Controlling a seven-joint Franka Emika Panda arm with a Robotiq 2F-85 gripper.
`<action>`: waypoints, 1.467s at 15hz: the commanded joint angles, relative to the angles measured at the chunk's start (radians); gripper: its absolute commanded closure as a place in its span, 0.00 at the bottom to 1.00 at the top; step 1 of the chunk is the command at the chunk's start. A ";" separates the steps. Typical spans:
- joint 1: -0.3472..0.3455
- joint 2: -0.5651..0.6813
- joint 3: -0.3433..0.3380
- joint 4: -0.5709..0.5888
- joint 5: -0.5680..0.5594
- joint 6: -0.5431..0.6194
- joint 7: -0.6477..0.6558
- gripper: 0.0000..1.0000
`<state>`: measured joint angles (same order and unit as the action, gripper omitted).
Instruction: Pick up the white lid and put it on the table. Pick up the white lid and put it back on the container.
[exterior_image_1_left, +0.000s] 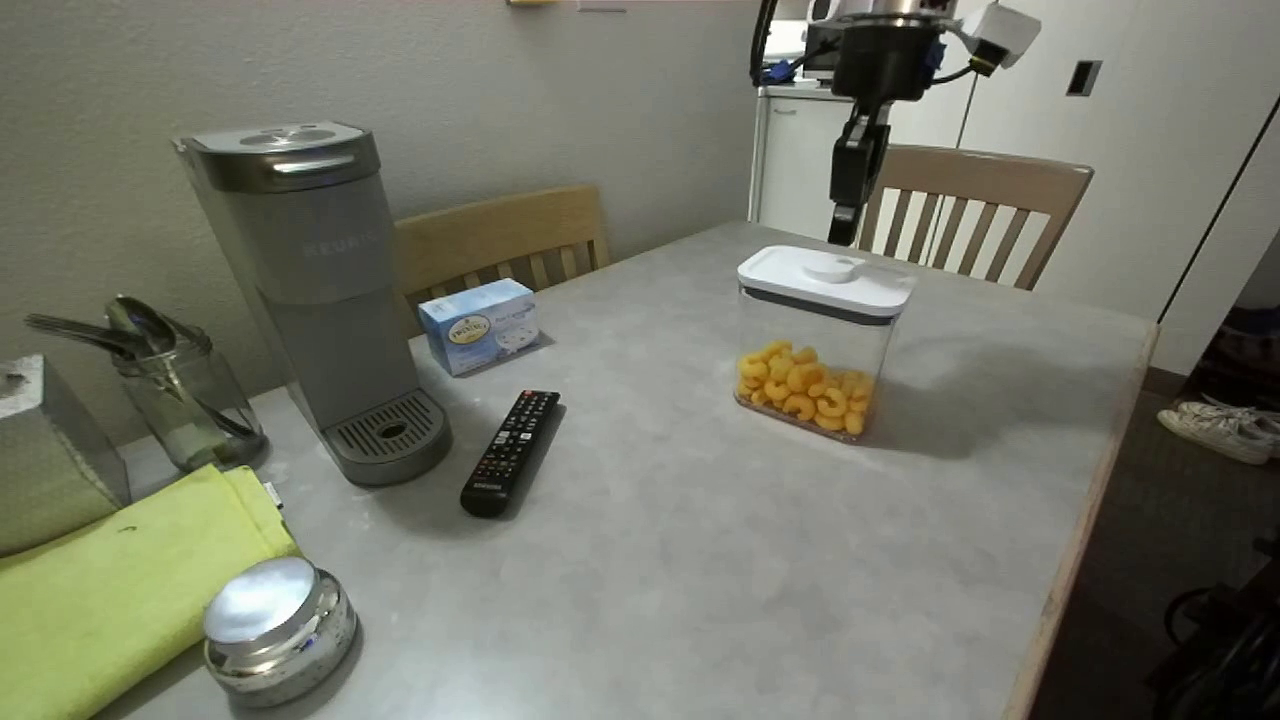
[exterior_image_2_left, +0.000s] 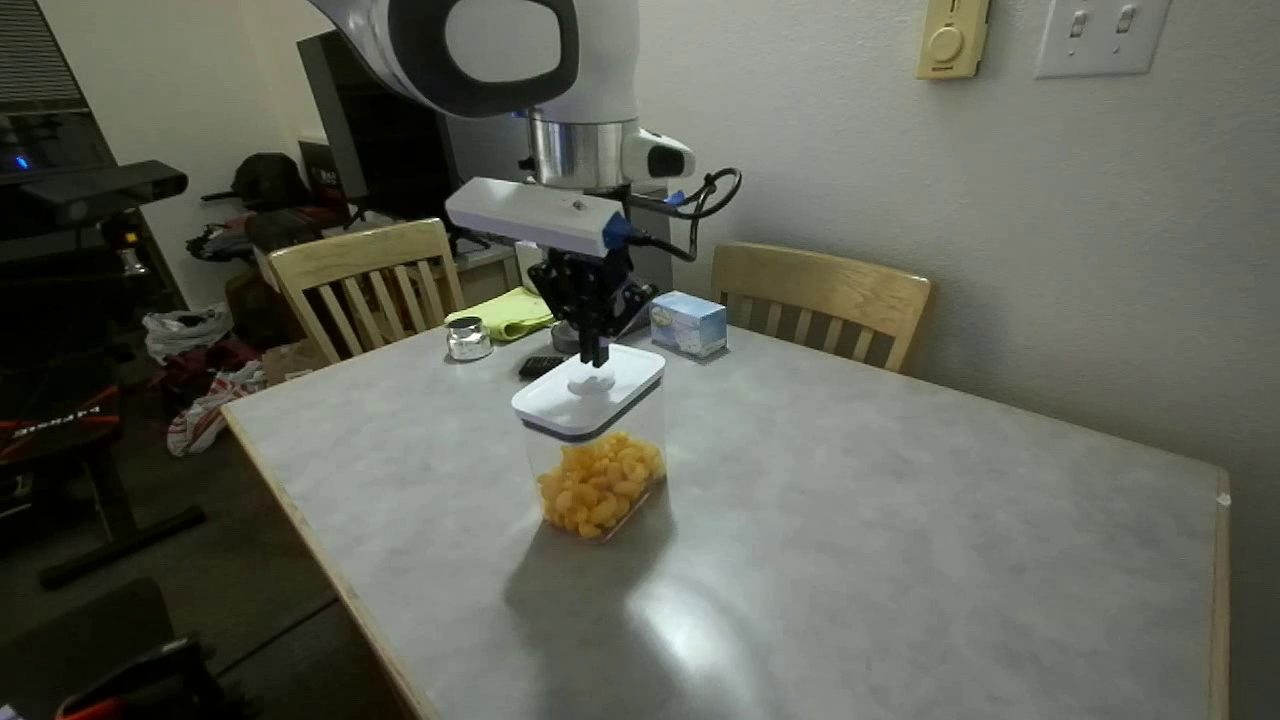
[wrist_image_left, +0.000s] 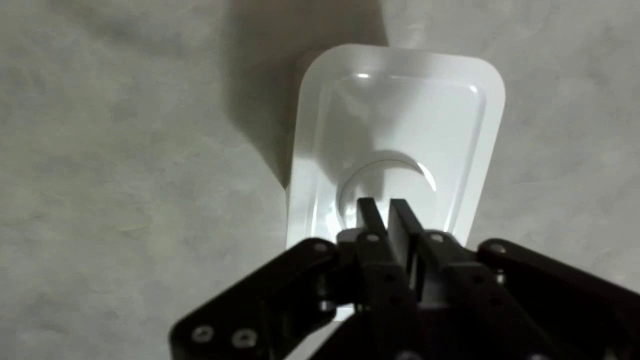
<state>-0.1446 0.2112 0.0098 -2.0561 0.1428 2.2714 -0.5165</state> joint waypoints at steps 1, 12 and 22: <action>-0.011 0.004 0.000 0.024 0.047 -0.067 -0.065 1.00; -0.019 0.019 0.002 0.024 0.109 -0.032 -0.149 1.00; -0.014 0.060 0.001 0.022 0.120 0.012 -0.209 1.00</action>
<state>-0.1512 0.2429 0.0081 -2.0440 0.2499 2.2546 -0.6861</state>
